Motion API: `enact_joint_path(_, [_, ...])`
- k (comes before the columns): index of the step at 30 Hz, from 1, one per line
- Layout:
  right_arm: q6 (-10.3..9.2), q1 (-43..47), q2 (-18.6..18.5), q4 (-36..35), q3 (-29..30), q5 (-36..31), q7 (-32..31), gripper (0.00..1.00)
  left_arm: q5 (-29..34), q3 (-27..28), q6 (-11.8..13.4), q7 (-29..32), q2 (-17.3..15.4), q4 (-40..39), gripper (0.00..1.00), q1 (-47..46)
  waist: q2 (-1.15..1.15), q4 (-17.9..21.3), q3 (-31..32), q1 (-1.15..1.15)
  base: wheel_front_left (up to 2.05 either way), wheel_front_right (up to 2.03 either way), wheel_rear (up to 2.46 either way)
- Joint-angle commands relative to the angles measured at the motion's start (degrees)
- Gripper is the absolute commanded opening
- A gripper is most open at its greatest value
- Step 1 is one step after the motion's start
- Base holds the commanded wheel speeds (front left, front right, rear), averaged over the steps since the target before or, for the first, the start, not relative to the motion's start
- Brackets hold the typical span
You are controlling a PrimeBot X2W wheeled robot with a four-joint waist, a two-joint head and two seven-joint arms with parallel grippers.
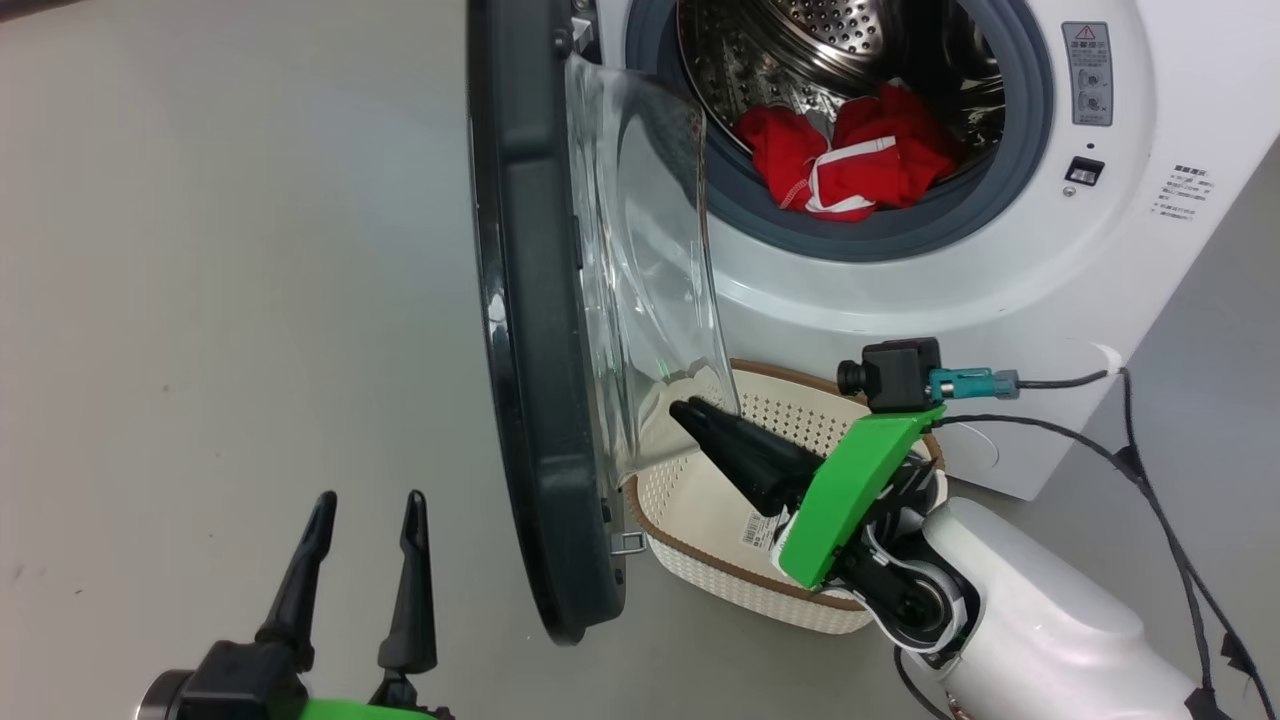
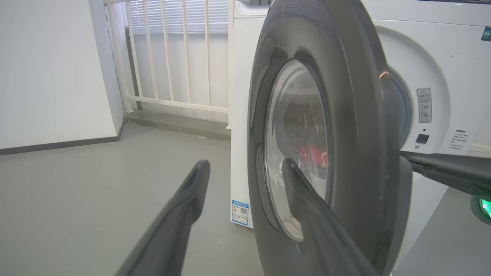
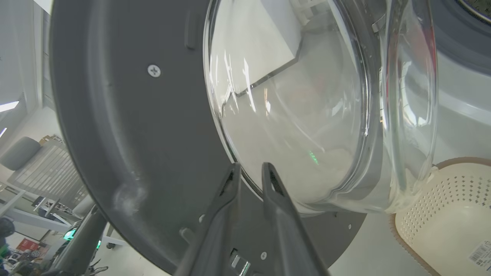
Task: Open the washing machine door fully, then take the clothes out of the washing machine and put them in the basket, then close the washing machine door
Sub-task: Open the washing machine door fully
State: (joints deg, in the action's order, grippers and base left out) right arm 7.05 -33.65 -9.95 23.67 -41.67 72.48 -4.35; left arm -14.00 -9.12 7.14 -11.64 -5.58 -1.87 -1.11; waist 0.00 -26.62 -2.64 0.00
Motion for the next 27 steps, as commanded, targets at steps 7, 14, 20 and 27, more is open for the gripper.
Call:
enact_joint_path(7, [0.44, -1.33, -1.16, -1.84, -1.20, -14.21, 10.84, 1.00, 0.04, 2.53, 0.74, -1.70, -1.05, -2.38, 1.00, -0.94, 0.00, 1.01, -0.05, 0.00, 0.00, 0.00, 0.00])
enact_joint_path(14, [0.44, 1.33, -0.55, 0.97, 6.16, -31.44, 18.18, 1.00, 0.16, 3.15, 1.35, -2.51, -1.03, -2.89, 1.00, -0.13, 0.00, 1.74, 0.09, 0.00, 0.00, 0.00, 0.00])
enact_joint_path(20, [0.44, 7.36, 4.61, -1.70, 20.24, -48.89, 19.28, 1.00, 0.42, 3.17, 1.50, -2.84, -1.09, -3.17, 1.00, 0.04, 0.00, 1.93, 0.16, 0.00, 0.00, 0.00, 0.00])
enact_joint_path(27, [0.44, 16.86, 7.00, -13.25, 30.20, -60.26, 19.33, 1.00, 1.00, 3.56, 1.68, -3.16, -1.22, -3.61, 1.00, 0.32, 0.00, 1.92, 0.38, 0.00, 0.00, 0.00, 0.00])
